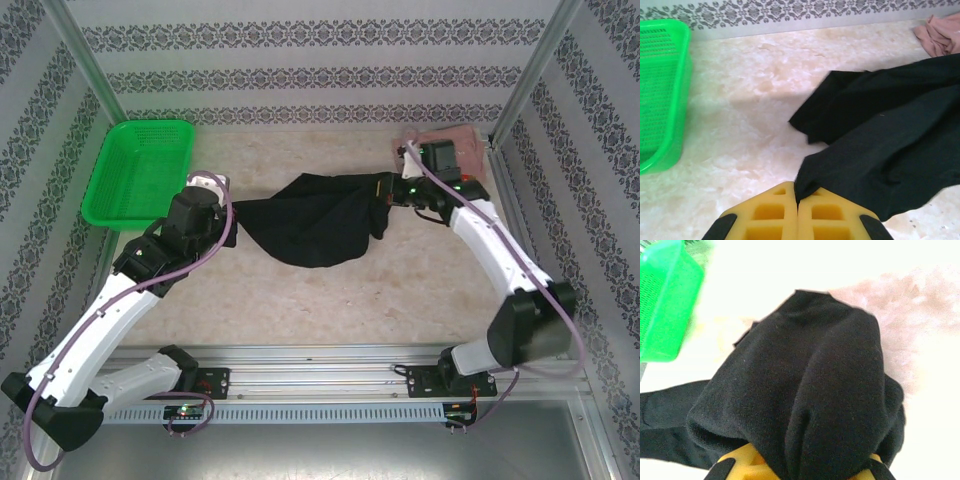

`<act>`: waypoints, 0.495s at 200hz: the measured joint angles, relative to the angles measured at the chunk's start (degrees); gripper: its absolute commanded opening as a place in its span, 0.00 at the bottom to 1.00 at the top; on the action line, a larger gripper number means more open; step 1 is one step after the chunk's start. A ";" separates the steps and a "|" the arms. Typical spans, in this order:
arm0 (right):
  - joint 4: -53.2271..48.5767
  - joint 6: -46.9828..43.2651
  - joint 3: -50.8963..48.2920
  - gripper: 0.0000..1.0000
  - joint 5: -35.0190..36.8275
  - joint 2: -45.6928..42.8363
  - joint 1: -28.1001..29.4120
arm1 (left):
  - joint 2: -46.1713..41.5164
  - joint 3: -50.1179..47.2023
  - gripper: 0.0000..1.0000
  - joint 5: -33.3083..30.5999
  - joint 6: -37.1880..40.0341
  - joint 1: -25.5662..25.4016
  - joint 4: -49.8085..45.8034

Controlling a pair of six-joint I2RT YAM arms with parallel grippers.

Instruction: Fold and stack the t-shirts

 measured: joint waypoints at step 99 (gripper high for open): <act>-15.52 -1.09 9.60 0.15 -9.27 1.55 8.90 | 1.36 -0.72 0.00 -0.31 0.02 2.89 -0.02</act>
